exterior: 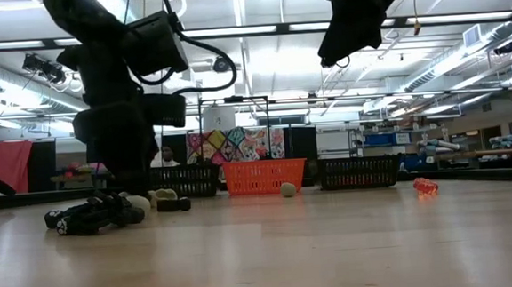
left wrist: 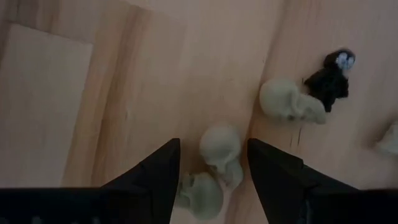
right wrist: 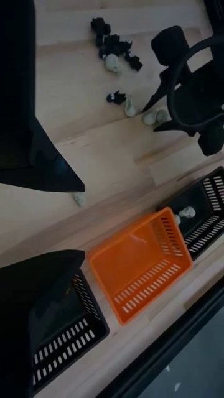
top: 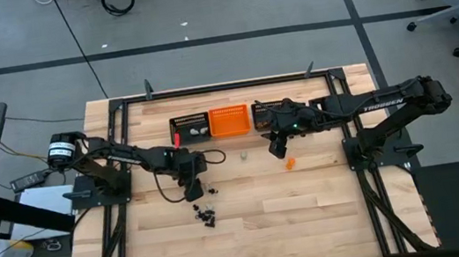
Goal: Sort Halloween decoration
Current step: Put the white skull toy into the left black bin
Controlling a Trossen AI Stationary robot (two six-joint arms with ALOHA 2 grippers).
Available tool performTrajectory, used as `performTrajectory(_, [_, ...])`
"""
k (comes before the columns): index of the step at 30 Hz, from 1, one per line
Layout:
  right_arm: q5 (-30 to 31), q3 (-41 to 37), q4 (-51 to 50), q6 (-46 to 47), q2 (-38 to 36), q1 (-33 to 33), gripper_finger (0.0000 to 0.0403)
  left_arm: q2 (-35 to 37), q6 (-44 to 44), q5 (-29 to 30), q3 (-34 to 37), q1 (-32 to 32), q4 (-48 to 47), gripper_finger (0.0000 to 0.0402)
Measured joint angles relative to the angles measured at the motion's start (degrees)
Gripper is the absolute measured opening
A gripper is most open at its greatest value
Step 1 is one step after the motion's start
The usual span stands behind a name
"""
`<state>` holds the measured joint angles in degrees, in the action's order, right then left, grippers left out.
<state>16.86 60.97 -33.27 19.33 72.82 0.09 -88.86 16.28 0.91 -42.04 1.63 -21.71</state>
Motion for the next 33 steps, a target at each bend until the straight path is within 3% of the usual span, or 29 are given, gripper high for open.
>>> performTrajectory(9, [0.04,0.00,0.22,-0.89,0.00,-0.39,0.0165,0.00,1.06,1.05,0.37,0.00,0.53,0.0189])
performTrajectory(19, [0.02,0.00,0.62,-1.76,0.00,-1.04,0.0165,0.07,2.89,1.09,0.30,0.28,-0.26,0.0082])
performTrajectory(33, [0.02,0.00,1.23,-3.44,0.01,-1.06,0.0165,0.44,12.21,2.15,-0.52,0.03,-0.54,0.0084])
